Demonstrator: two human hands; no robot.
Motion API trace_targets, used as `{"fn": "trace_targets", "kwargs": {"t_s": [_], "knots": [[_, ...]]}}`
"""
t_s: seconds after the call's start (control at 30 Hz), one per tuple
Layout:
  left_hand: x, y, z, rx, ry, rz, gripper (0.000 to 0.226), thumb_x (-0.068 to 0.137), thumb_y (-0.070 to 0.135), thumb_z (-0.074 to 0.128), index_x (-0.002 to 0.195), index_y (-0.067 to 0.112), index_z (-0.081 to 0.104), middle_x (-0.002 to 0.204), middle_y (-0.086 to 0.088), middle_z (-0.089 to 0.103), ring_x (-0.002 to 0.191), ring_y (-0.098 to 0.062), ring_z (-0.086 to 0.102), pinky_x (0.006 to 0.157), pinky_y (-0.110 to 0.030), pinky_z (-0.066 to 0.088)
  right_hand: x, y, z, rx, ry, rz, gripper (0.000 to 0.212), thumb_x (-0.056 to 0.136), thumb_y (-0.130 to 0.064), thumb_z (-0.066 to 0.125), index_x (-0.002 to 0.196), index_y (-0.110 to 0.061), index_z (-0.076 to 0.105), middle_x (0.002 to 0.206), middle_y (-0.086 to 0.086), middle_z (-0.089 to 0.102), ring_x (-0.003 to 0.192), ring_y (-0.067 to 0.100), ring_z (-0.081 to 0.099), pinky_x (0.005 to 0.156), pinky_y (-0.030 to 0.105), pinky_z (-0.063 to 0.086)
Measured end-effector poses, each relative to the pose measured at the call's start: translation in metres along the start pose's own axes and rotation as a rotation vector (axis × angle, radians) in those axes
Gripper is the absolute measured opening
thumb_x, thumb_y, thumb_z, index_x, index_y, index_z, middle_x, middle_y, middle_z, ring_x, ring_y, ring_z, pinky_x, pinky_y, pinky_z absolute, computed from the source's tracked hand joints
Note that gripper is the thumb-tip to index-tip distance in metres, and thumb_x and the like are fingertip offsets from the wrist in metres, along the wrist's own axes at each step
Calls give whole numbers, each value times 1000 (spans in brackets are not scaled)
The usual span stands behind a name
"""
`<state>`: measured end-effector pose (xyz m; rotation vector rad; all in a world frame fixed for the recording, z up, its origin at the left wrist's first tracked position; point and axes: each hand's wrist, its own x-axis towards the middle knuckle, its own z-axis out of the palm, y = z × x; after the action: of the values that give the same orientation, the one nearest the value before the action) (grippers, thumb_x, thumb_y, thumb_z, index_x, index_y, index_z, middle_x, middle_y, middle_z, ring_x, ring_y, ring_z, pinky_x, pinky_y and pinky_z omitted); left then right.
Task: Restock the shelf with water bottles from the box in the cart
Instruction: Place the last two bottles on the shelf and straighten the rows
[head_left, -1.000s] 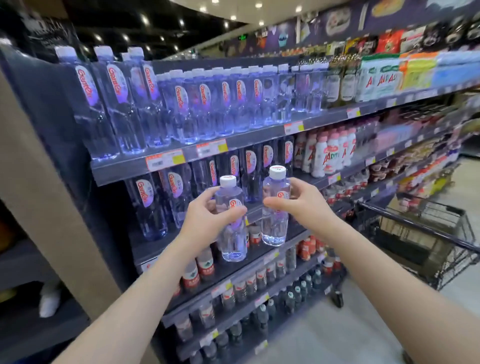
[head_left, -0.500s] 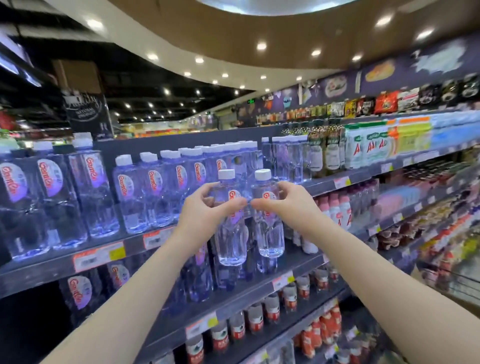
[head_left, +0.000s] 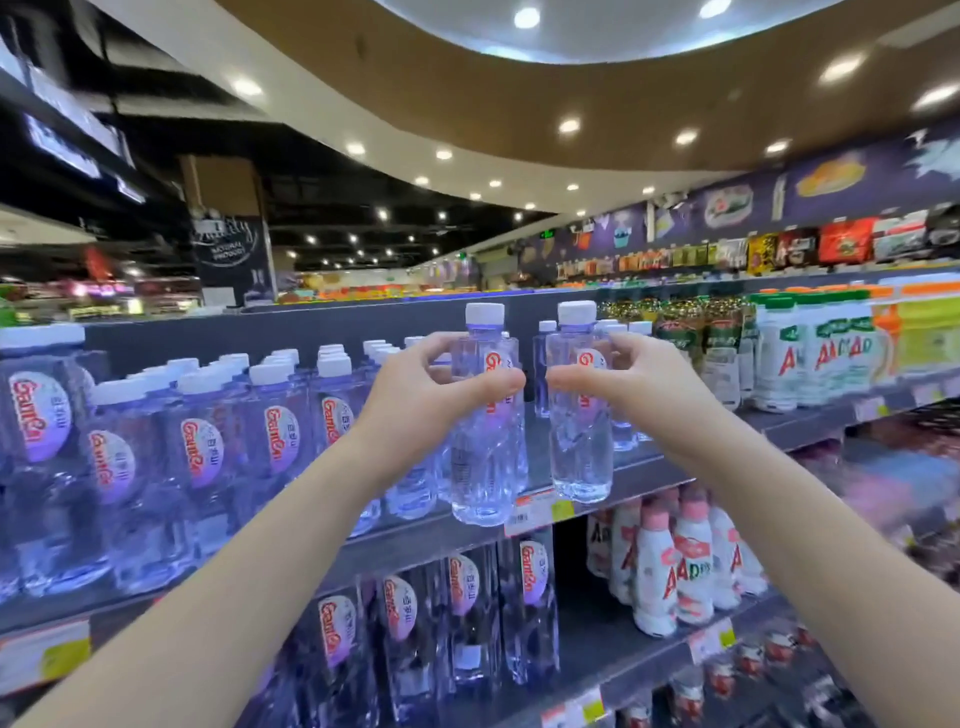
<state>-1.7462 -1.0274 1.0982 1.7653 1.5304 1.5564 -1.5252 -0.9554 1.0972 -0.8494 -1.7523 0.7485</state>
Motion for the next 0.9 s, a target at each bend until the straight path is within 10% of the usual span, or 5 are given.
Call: {"fn": "trace_targets", "kwargs": {"t_s": [0.17,0.33,0.7,0.9], "knots": [[18,-9,15,41,19,-19,65,64,53,93,122,40,67,94,3,79,93,-6,73,84,-29,53,44,32,-11,41,-58,-10,23,78,-29,90,88,-14,75,60,-10,69,45,-5,53,46,8,37],[27,-16,23,121,108,-60,83,59,64,93,133,38,63,112,6,76,107,-1,69,97,-34,56,92,65,-1,4,-83,-20,65,61,-60,90,92,-4,73,73,15,68,65,10,53,65,31,39],[13,-2,43,173,267,-162,65,60,60,93,116,48,63,110,14,74,110,3,65,90,-28,51,142,116,42,-61,-160,-49,51,70,-55,88,75,-15,57,65,-6,57,62,14,51,58,32,38],[7,3,60,217,318,-214,47,70,46,91,100,51,55,101,9,71,106,11,55,79,-18,46,153,122,44,-23,-356,-51,45,70,-43,91,103,-23,67,92,-6,74,85,12,71,69,30,53]]}}
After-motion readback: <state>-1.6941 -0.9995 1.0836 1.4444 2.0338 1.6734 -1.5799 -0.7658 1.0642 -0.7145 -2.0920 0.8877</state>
